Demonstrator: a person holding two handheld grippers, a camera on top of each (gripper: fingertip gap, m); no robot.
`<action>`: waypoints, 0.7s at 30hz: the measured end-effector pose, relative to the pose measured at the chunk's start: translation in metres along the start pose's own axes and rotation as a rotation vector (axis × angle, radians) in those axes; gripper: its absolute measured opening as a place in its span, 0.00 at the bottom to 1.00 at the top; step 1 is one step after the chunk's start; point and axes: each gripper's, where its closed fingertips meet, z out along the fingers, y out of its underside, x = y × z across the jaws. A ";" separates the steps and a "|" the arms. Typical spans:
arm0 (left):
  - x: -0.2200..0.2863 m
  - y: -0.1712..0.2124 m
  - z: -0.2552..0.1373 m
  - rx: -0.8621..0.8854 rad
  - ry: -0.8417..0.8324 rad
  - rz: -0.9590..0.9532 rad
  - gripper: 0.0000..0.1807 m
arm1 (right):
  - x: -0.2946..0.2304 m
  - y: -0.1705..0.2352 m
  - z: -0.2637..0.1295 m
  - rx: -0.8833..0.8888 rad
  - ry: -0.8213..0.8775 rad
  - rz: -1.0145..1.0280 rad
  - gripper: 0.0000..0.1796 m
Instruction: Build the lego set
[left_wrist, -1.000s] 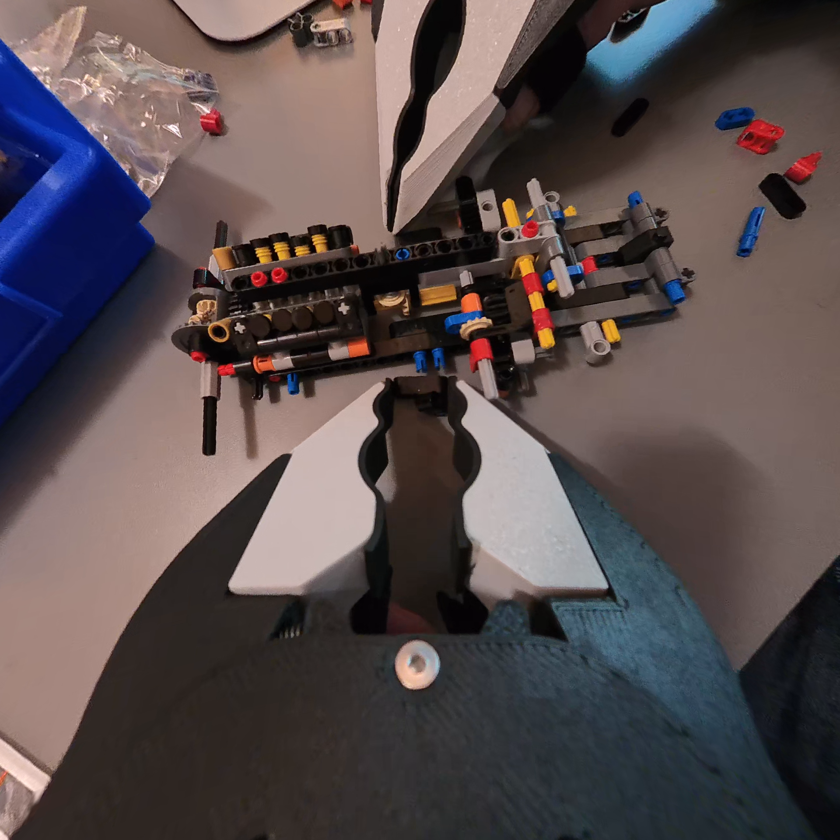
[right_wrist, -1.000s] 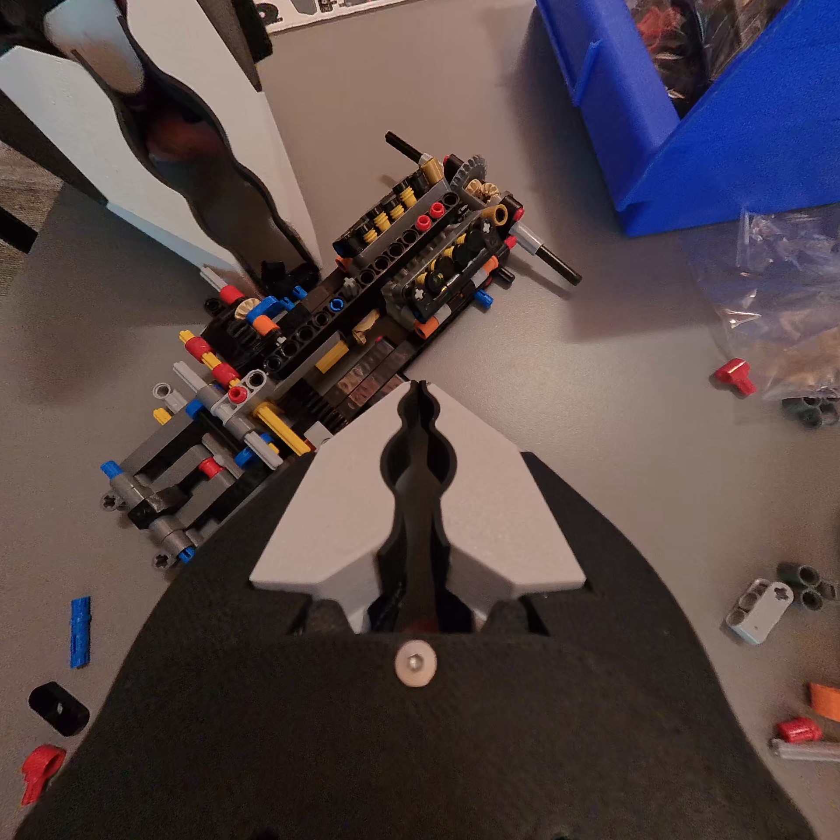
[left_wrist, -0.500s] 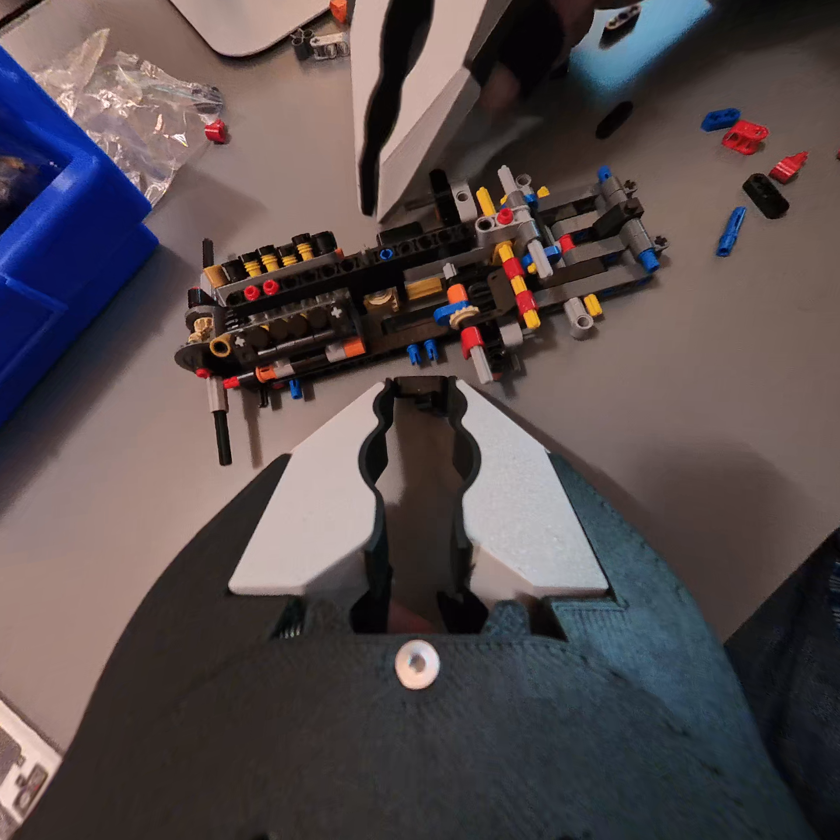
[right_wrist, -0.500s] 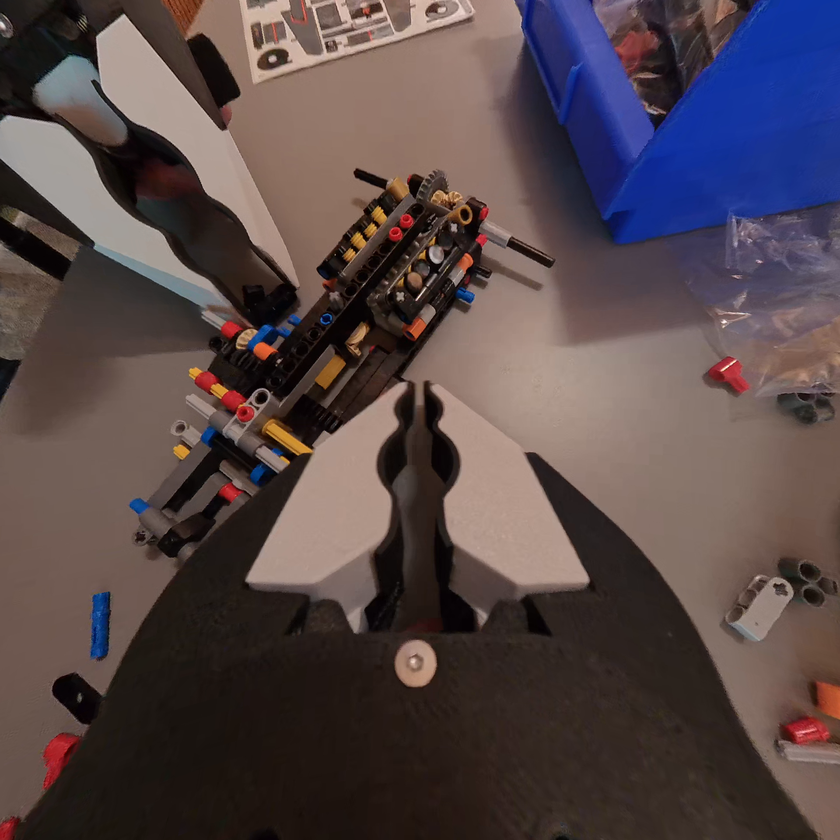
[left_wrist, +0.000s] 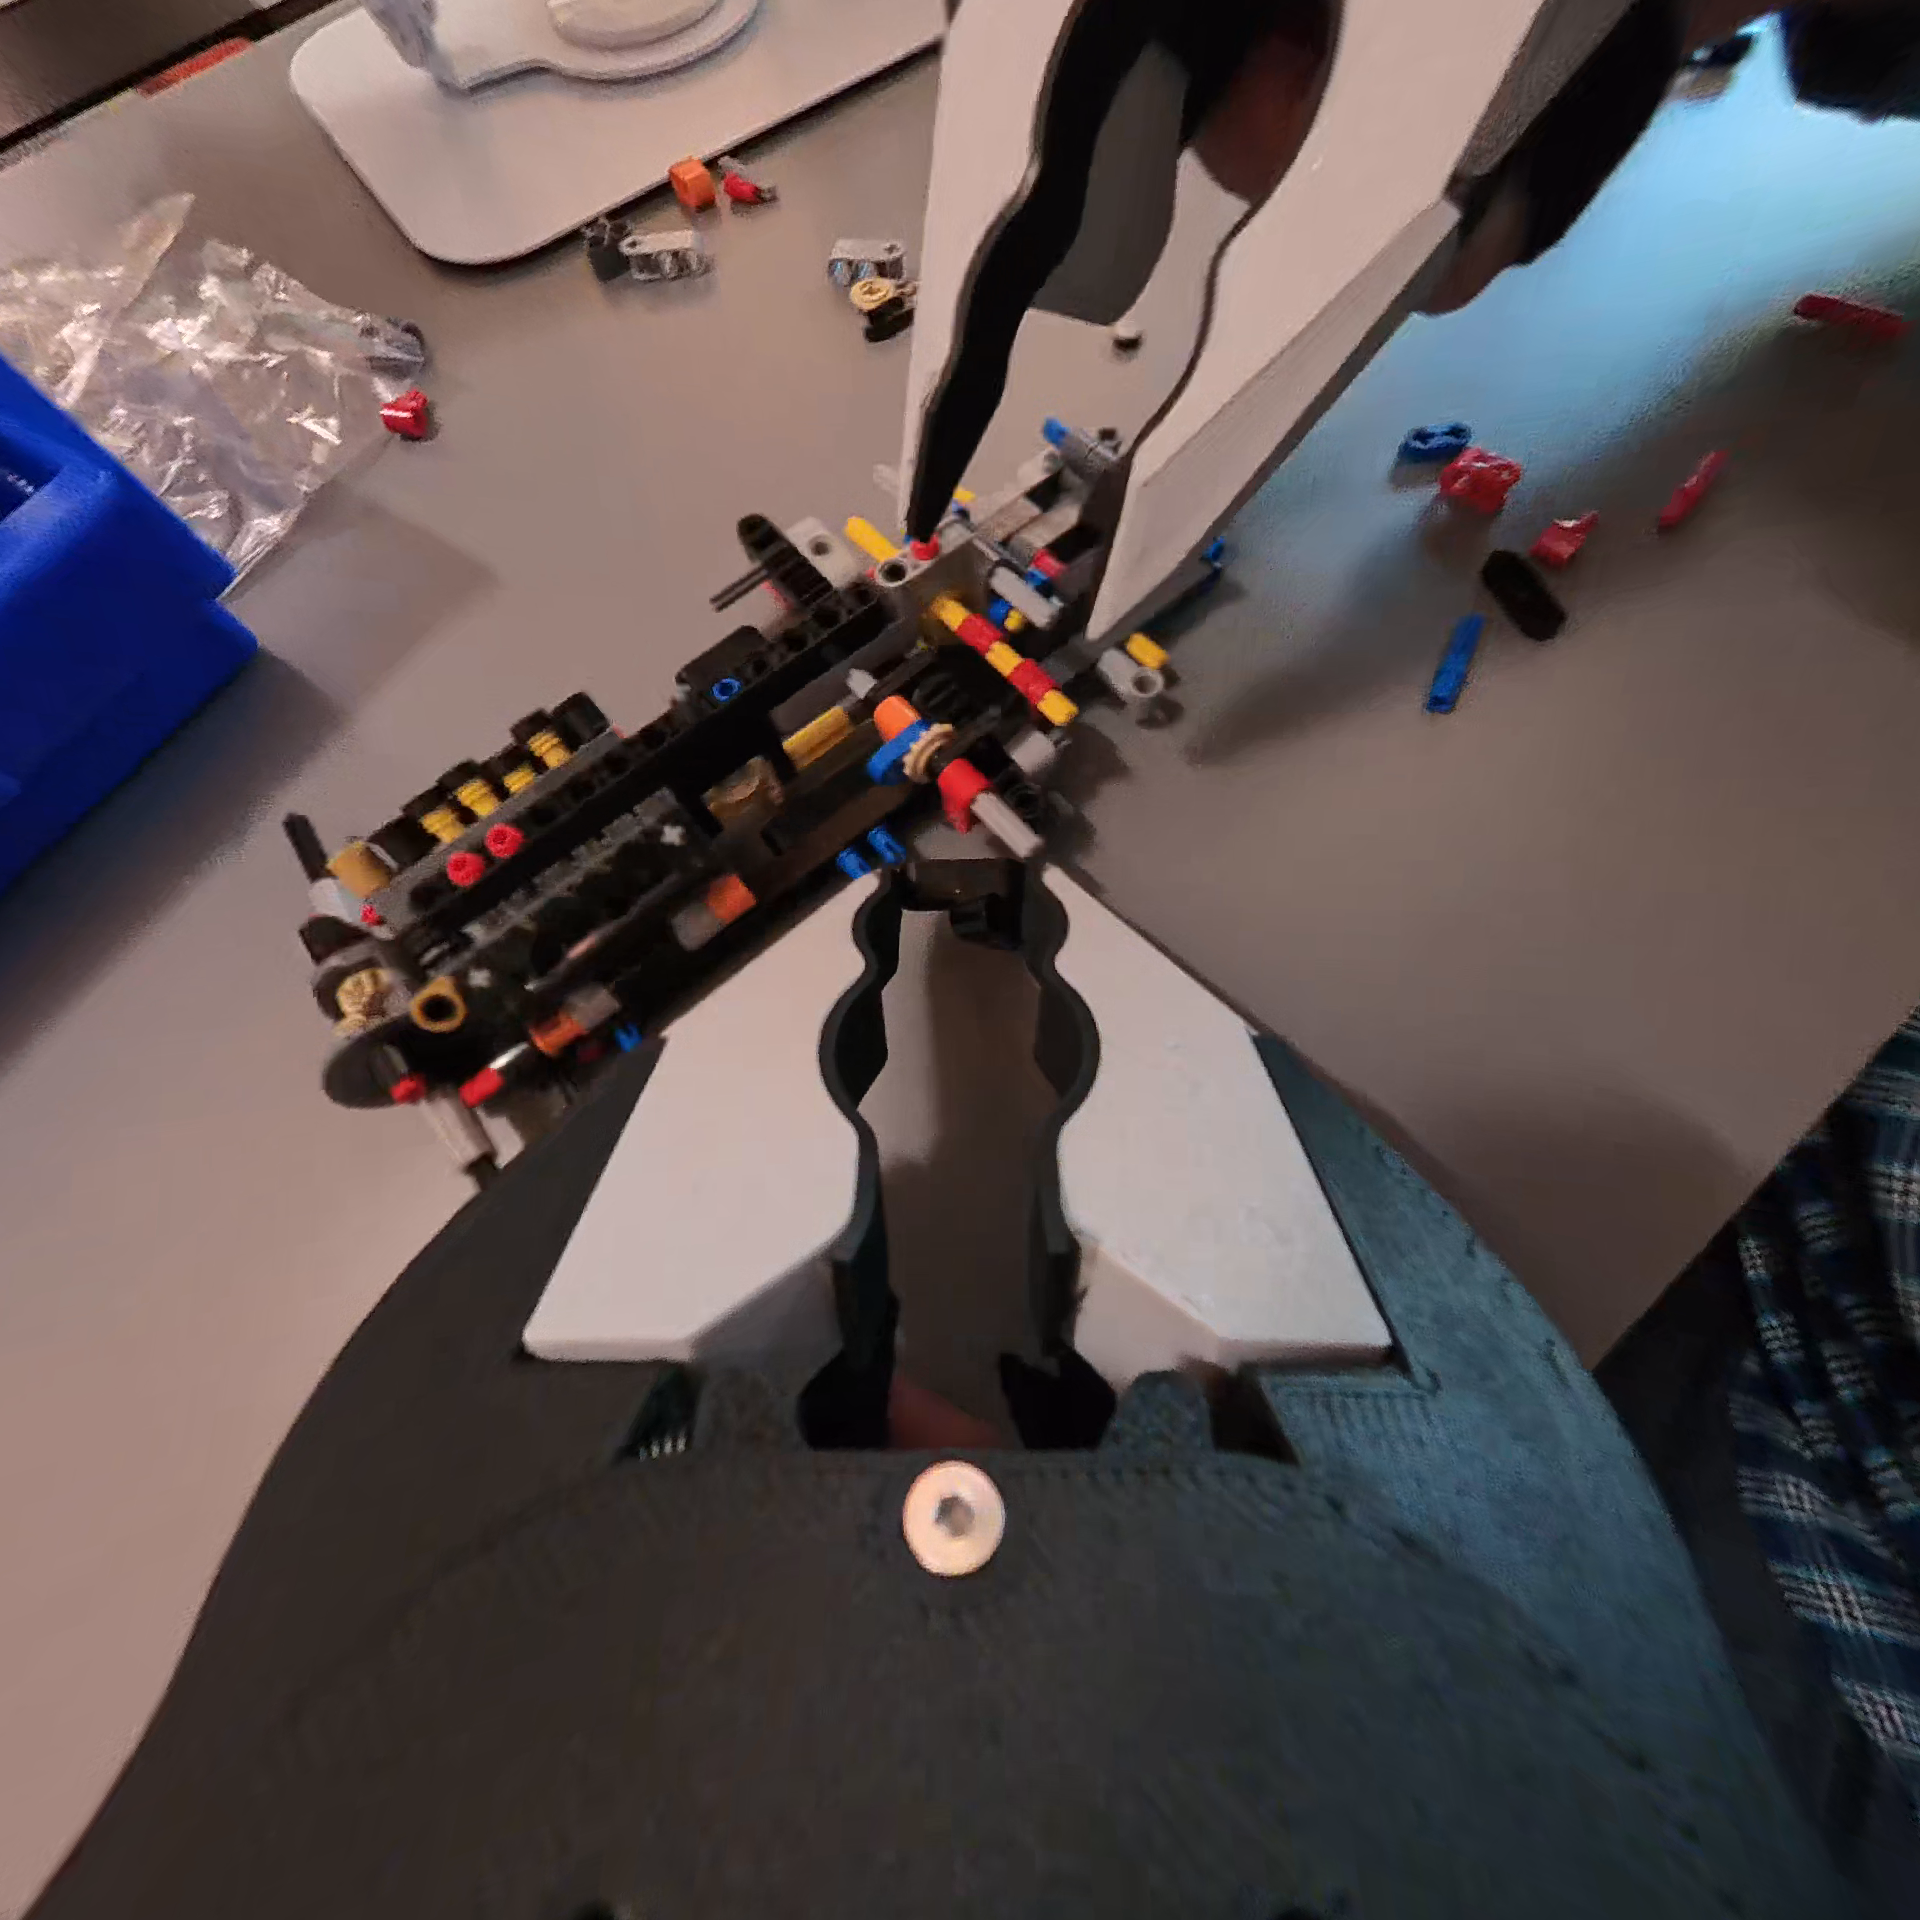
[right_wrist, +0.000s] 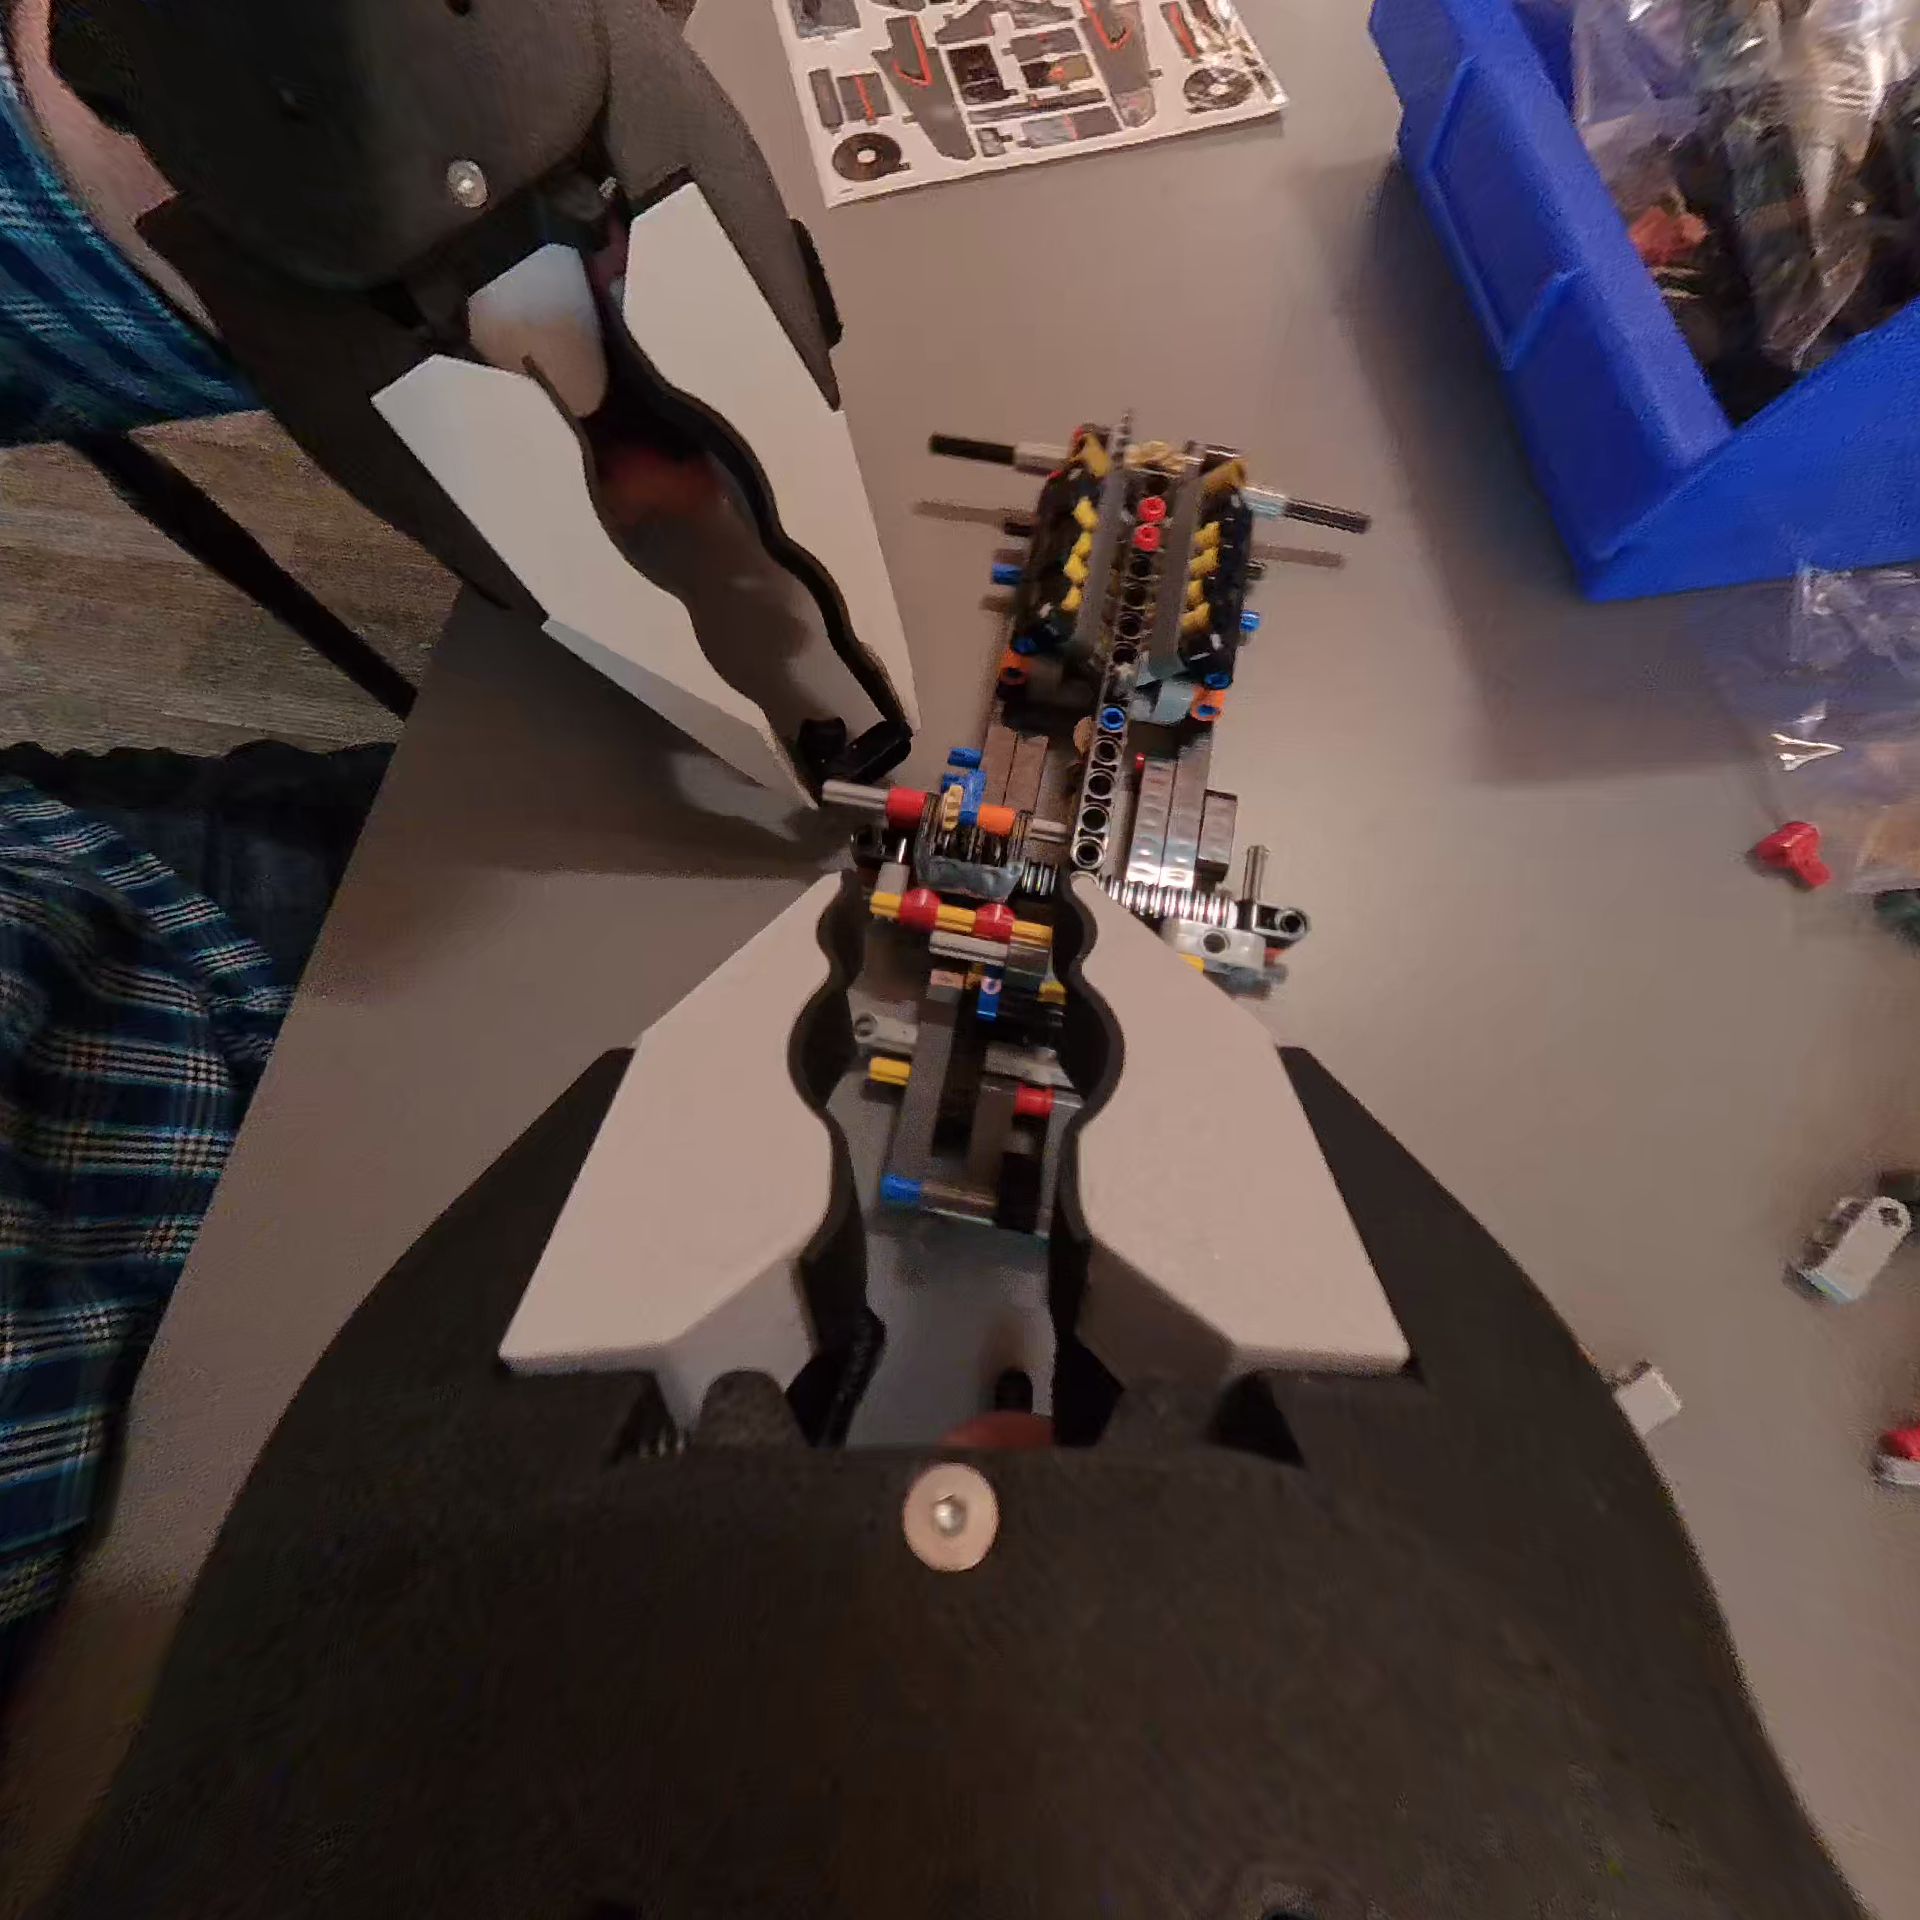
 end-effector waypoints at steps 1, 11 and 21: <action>-0.003 0.001 0.001 -0.010 -0.028 -0.015 0.12 | 0.006 -0.002 -0.003 0.012 0.039 -0.020 0.19; 0.001 0.004 0.003 -0.048 -0.125 -0.061 0.12 | 0.036 0.015 0.006 -0.042 -0.073 0.061 0.35; 0.009 -0.004 -0.003 0.007 -0.109 -0.092 0.12 | 0.041 0.016 0.012 -0.063 -0.007 0.053 0.55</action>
